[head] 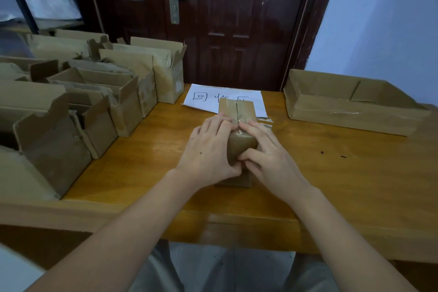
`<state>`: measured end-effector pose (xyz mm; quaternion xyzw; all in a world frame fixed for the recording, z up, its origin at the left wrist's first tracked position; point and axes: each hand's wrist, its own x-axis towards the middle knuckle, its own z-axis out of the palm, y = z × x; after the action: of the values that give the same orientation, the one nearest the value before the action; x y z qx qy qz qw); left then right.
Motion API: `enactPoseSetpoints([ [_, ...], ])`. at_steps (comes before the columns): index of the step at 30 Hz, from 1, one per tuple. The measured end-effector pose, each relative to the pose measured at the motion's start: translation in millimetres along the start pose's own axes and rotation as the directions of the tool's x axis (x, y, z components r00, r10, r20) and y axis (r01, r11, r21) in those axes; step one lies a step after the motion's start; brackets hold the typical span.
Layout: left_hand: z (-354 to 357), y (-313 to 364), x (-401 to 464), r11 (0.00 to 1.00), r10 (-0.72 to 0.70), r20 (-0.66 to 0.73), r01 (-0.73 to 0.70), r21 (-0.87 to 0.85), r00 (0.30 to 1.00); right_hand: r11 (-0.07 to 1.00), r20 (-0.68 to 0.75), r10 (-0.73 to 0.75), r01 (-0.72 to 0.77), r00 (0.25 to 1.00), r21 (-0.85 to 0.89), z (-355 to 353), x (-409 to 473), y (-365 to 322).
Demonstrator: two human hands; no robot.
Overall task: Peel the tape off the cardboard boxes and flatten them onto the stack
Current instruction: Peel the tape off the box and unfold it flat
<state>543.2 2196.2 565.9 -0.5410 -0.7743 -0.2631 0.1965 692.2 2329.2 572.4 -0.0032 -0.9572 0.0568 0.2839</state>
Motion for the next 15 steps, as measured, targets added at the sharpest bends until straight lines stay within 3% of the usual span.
enactPoseSetpoints([
  [5,0,-3,-2,1.000,0.020,-0.003,-0.020,-0.013,1.000,0.999,-0.057,0.039,-0.041,0.998,-0.034,8,0,-7],
  [11,-4,-10,-2,0.998,0.038,-0.004,-0.038,-0.049,0.999,0.977,-0.080,0.129,-0.113,0.988,0.182,10,5,-9],
  [15,-6,-15,-2,0.995,0.063,0.007,-0.062,-0.084,0.998,0.961,-0.026,0.158,-0.148,0.987,0.233,4,3,-9],
])
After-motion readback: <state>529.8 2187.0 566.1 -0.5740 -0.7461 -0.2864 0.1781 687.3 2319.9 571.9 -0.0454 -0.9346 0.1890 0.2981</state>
